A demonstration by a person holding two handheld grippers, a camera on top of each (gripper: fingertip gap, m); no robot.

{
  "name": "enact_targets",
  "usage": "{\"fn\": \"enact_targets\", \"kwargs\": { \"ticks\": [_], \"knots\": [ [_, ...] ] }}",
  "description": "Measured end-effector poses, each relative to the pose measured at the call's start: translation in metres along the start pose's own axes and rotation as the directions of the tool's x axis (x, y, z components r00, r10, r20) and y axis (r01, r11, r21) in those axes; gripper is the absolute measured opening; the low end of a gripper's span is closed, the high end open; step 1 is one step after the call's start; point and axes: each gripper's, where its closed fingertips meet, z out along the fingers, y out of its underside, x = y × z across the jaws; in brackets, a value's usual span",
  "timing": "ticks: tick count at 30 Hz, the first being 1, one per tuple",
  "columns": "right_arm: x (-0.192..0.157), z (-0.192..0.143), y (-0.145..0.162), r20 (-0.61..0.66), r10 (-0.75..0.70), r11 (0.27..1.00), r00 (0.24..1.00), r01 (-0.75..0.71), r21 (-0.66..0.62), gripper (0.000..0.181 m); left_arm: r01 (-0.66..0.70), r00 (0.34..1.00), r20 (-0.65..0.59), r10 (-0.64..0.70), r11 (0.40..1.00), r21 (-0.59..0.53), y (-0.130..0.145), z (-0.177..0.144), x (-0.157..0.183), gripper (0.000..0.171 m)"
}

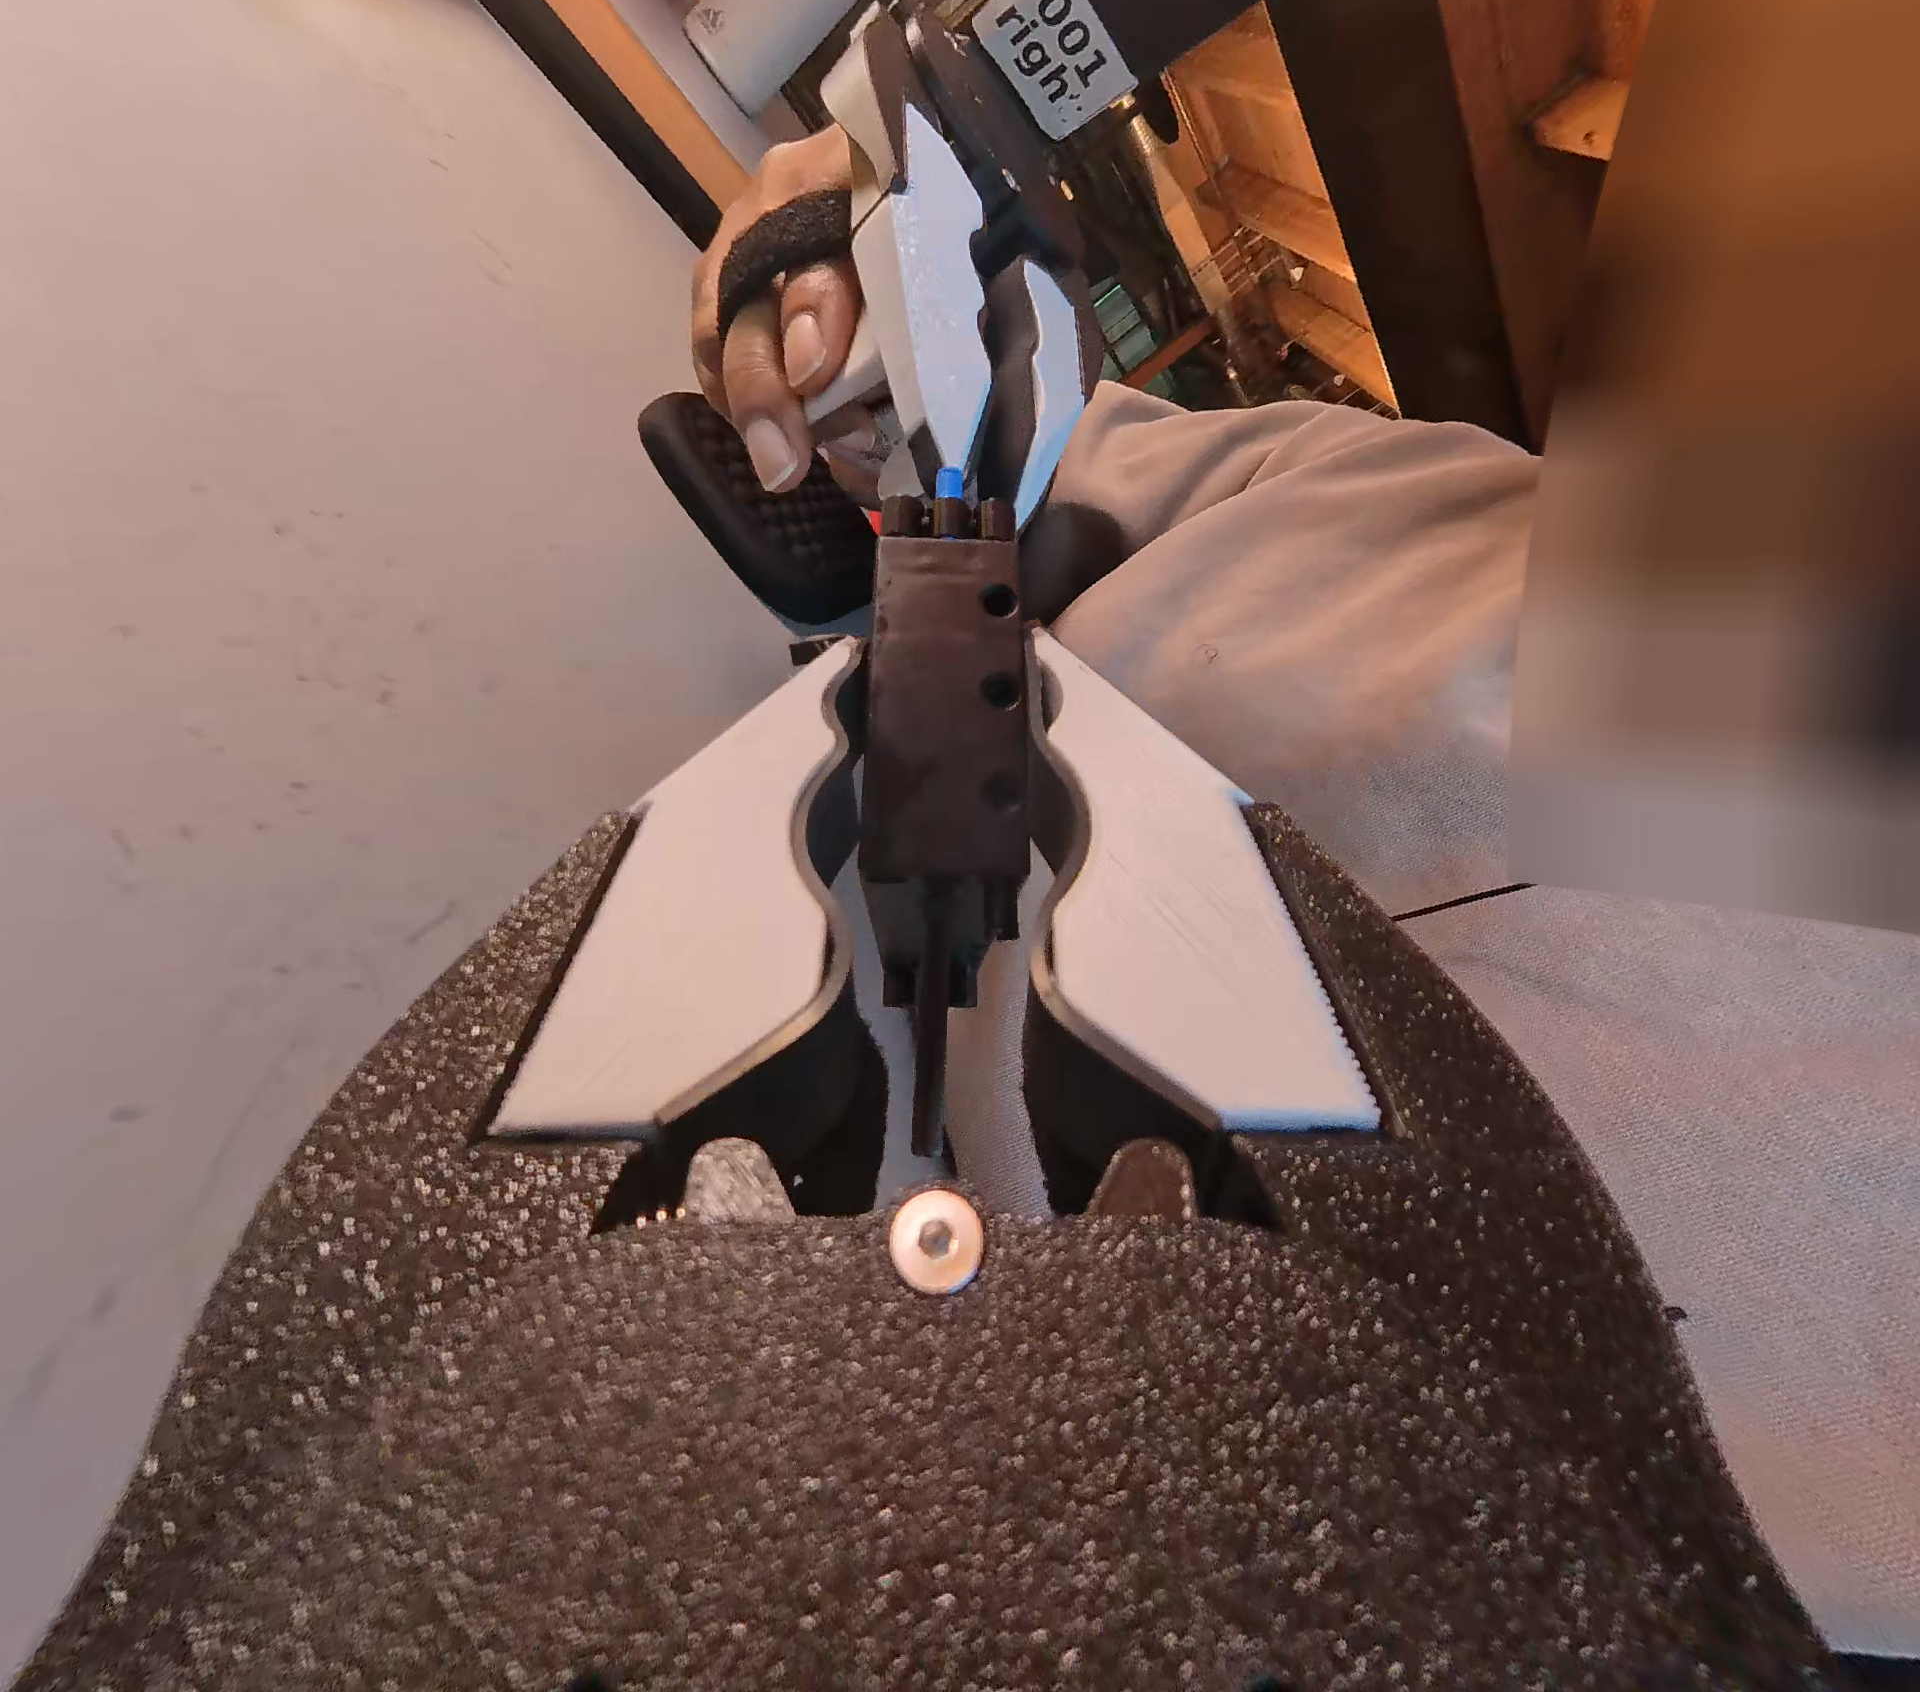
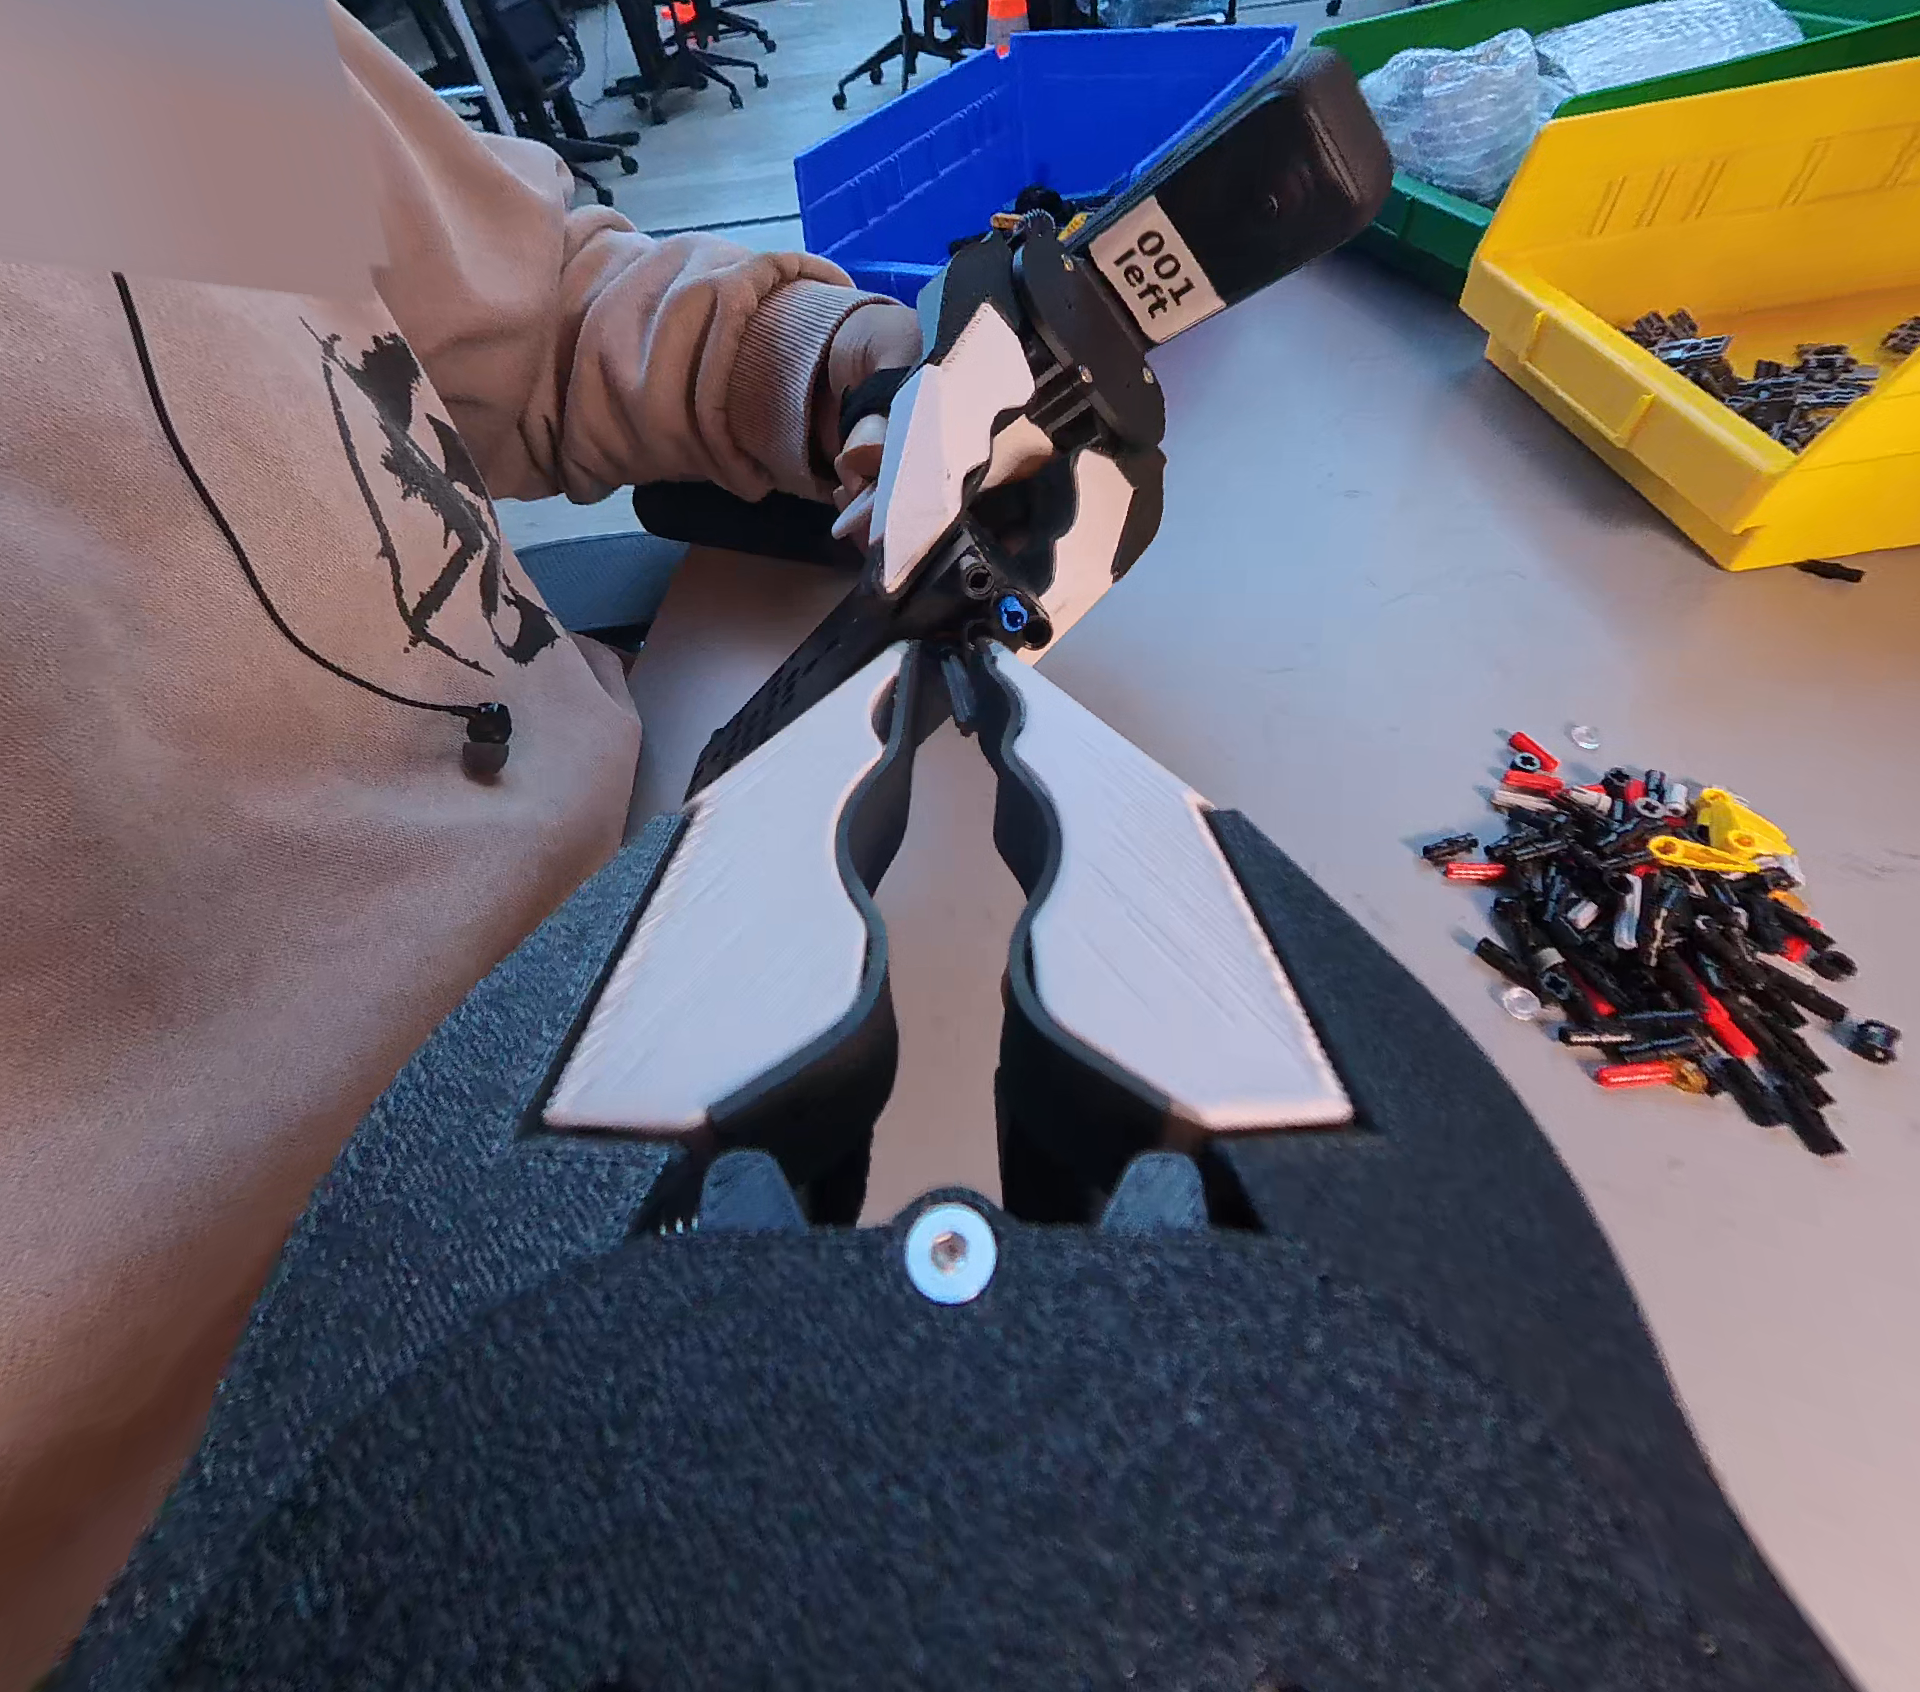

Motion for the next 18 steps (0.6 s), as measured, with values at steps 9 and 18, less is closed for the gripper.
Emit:
{"fn": "enact_targets", "kwargs": {
  "ticks": [9,18],
  "knots": [
    [0.011,0.005,-0.004,-0.034,0.099,0.994,0.995,-0.097,0.050,0.036,0.001,1.000,0.029,-0.001,1.000,0.015,-0.001,-0.005,-0.006,0.027],
    [0.009,0.020,0.006,0.018,0.196,0.980,0.980,-0.197,0.025,0.030,-0.180,0.965,0.178,0.193,0.980,-0.089,0.006,0.000,-0.013,0.027]
  ]
}}
